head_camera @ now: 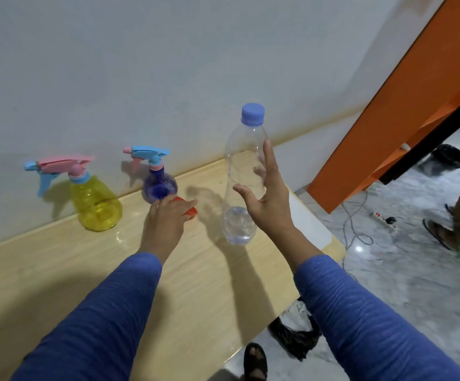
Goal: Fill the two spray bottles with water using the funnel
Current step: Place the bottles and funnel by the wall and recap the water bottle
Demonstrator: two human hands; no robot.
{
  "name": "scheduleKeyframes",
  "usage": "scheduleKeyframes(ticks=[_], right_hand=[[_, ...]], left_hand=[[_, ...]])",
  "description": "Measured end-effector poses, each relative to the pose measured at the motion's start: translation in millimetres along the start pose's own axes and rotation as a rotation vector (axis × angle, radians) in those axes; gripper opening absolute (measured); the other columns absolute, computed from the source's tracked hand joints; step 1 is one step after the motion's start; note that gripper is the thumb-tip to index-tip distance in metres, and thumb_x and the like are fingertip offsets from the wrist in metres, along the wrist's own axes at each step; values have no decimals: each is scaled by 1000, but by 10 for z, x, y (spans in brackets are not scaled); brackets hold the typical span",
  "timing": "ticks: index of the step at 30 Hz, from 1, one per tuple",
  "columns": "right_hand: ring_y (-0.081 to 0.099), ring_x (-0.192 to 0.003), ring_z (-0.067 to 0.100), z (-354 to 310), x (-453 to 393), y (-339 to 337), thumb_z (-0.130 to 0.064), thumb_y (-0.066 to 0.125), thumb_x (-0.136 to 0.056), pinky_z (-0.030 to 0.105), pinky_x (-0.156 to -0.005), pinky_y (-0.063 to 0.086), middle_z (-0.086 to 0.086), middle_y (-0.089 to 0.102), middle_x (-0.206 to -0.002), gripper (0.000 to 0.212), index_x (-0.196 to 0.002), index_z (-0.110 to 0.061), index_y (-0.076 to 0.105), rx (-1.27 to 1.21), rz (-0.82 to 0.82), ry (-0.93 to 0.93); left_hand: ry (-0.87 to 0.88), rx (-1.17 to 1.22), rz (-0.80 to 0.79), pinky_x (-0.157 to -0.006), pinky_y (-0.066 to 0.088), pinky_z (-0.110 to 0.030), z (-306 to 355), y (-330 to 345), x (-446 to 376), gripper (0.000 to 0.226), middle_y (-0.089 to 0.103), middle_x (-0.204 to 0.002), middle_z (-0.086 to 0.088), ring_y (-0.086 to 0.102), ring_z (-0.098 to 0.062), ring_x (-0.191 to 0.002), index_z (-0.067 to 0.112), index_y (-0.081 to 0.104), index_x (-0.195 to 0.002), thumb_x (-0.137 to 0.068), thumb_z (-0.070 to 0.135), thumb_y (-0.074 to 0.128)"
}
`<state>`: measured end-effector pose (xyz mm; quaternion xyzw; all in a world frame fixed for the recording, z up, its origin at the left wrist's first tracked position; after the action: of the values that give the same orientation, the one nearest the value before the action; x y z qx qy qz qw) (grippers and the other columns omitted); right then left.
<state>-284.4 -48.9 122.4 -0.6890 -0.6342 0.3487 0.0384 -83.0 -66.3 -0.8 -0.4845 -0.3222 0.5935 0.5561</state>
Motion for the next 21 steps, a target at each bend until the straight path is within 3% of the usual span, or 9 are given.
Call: scheduleKeyframes(ticks=[4,7,10,13,15,18,21], right_hand=[[48,-124,16,57,-156,0,-17,71,-81,10,-97,35,-17,36,-138,90,-140,-40,7,17,6,-7],[52,-112,14,130,-364,-28,-18,73,-80,0,-87,34,-6,43,-141,90,-140,-40,9,9,32,-21],[53,-108,11,217,-632,-48,-19,74,-79,1,-84,36,1,41,-147,91,-140,-40,9,10,32,-60],[53,-108,11,333,-942,-27,-18,74,-78,6,-88,37,4,40,-147,92,-139,-41,9,-28,11,-92],[53,-113,15,431,-1159,9,-16,73,-78,15,-95,40,6,39,-148,92,-140,-40,10,-60,-14,-115],[52,-115,16,588,-1445,84,-16,73,-79,24,-99,42,3,37,-149,92,-140,-43,10,-94,-62,-123],[53,-113,14,734,-1667,166,-17,73,-79,23,-98,42,0,38,-149,92,-139,-46,9,-113,-88,-125]], left_hand=[[-43,-43,13,-104,29,-42,5,-8,-99,40,68,-109,-1,56,-23,-108,36,56,-128,-91,22,58],[-125,199,30,-100,34,-37,41,-13,-186,40,67,-106,1,56,-19,-101,38,54,-129,-93,19,53],[-283,667,13,-92,48,-37,93,98,-320,51,61,-105,6,56,-4,-93,52,50,-126,-93,13,50],[-359,854,56,-87,53,-47,174,231,-500,61,53,-92,11,59,-12,-88,64,42,-124,-92,12,51],[-442,1049,137,-85,54,-51,209,332,-635,62,55,-101,11,62,-17,-95,65,44,-122,-94,9,49],[-597,1288,263,-89,54,-44,273,527,-791,51,48,-132,3,53,-25,-120,44,48,-131,-98,6,43],[-679,1356,411,-89,53,-42,306,690,-867,44,45,-132,-1,49,-27,-122,17,44,-139,-98,3,43]])
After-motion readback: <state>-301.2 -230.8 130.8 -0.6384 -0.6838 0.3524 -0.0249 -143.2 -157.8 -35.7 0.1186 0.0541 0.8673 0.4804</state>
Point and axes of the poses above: each hand's wrist, its own x-axis away from the middle knuckle, its own y-axis out of the palm, z = x × y, the point moved 5 cm from there along -x, towards the middle knuckle
